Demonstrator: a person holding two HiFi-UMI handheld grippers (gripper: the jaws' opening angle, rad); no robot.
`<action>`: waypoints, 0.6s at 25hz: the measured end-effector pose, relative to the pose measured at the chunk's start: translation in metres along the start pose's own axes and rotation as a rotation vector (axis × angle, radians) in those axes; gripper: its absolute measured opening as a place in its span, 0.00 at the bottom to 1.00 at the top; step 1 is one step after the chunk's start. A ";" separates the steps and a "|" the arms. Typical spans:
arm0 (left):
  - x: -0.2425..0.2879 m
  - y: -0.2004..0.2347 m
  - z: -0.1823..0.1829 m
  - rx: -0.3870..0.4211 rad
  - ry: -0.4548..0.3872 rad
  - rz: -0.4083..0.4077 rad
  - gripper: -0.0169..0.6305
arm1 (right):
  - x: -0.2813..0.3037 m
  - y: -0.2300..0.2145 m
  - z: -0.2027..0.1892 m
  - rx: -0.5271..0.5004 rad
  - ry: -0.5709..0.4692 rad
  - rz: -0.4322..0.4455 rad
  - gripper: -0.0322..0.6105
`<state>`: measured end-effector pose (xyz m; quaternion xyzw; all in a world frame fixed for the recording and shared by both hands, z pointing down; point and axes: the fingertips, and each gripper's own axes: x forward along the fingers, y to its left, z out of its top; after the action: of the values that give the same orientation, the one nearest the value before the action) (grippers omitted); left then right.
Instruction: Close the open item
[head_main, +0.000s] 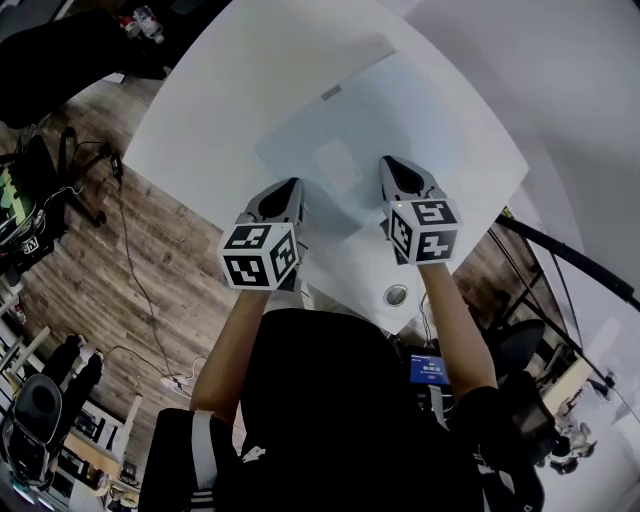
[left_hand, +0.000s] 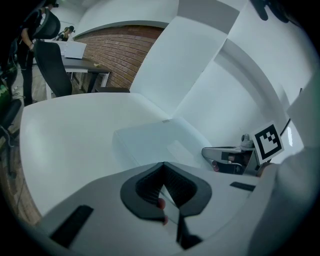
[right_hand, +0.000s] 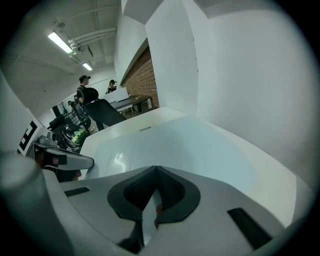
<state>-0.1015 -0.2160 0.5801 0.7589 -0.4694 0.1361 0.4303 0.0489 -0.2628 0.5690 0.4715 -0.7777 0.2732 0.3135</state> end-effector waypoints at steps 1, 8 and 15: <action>0.000 0.000 0.000 -0.001 0.000 -0.001 0.04 | 0.001 0.000 0.000 -0.003 0.003 0.000 0.11; 0.001 0.001 0.002 -0.005 0.004 -0.017 0.04 | 0.005 0.002 0.002 -0.033 0.036 0.008 0.11; 0.005 0.001 0.003 -0.012 0.021 -0.025 0.04 | 0.013 0.000 0.009 -0.064 0.050 0.003 0.11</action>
<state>-0.1004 -0.2214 0.5822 0.7608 -0.4560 0.1357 0.4415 0.0419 -0.2763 0.5730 0.4531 -0.7786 0.2602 0.3474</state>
